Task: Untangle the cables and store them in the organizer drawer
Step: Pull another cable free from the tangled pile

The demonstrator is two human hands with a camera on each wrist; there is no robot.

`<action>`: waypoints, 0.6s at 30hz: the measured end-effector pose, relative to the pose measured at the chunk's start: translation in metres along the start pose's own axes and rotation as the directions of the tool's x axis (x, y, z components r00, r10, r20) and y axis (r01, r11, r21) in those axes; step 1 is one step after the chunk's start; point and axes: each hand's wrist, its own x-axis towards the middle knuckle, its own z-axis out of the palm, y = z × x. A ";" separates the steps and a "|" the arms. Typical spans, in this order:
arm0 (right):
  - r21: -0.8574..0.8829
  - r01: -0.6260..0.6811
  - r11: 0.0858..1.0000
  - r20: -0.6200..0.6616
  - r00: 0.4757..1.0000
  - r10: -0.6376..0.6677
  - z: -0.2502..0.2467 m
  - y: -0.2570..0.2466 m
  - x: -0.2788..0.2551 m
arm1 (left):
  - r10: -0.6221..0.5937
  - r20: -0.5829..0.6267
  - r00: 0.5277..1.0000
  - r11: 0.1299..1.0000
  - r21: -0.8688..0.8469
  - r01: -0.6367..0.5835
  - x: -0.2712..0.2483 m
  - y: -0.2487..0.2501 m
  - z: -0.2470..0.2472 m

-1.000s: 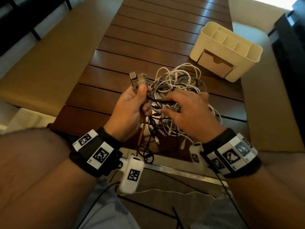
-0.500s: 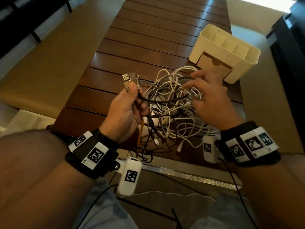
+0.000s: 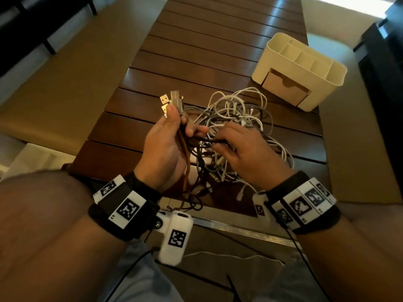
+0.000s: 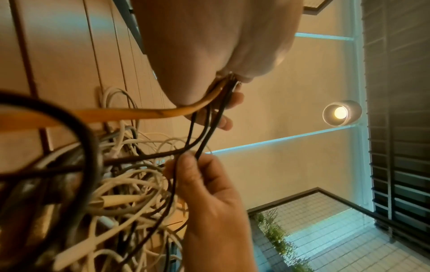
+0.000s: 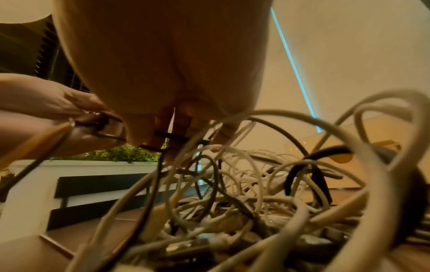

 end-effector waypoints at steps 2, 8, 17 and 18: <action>-0.014 -0.050 0.999 0.009 0.999 0.050 -0.003 0.007 0.002 | -0.001 0.000 1.000 1.000 -0.007 0.001 0.001 0.003 0.000; 0.196 -0.067 0.978 0.013 0.998 0.066 -0.016 0.012 0.004 | -0.037 -0.049 0.998 0.998 -0.053 0.034 0.007 0.005 0.000; -0.020 -0.211 0.977 -0.160 0.965 0.205 -0.025 0.021 0.004 | -0.145 -0.027 0.989 0.989 -0.024 0.145 0.006 0.013 -0.002; -0.076 -0.268 0.960 -0.171 0.952 0.252 -0.028 0.025 0.003 | -0.151 -0.030 0.988 0.988 -0.022 0.151 0.006 0.016 -0.004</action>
